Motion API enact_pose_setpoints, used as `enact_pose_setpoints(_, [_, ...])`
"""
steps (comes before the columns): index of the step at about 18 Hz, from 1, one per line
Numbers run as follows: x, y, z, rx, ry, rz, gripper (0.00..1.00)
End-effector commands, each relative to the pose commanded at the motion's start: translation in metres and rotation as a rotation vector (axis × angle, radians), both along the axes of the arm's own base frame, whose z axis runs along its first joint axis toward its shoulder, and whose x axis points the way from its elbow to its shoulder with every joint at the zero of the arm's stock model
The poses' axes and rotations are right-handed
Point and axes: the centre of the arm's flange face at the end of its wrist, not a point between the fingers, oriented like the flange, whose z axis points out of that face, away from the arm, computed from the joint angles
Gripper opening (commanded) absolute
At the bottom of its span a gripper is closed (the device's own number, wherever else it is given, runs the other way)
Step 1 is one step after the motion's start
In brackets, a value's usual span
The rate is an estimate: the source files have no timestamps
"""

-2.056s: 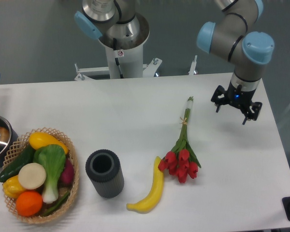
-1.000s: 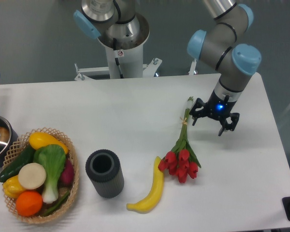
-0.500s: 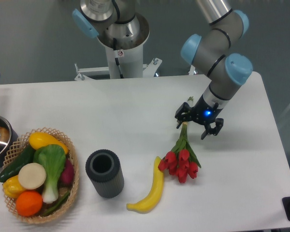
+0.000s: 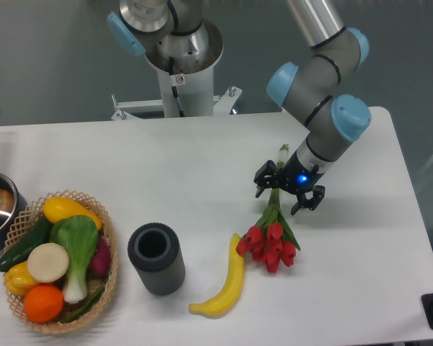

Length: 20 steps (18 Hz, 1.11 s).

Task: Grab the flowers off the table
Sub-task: 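Lower the gripper onto the tulip stems and close it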

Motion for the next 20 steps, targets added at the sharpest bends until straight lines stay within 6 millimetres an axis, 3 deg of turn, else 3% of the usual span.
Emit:
enact_pose_setpoints(4, [0.0035, 0.0046, 0.0, 0.002, -0.003, -0.009, 0.99])
enact_pose_setpoints(6, [0.0051, 0.005, -0.0012, 0.001, -0.005, -0.01, 0.84])
enact_pose_setpoints(12, [0.0072, 0.0024, -0.003, 0.001, -0.009, -0.013, 0.67])
enact_pose_setpoints(20, [0.0044, -0.004, -0.0039, 0.0, -0.012, 0.0, 0.56])
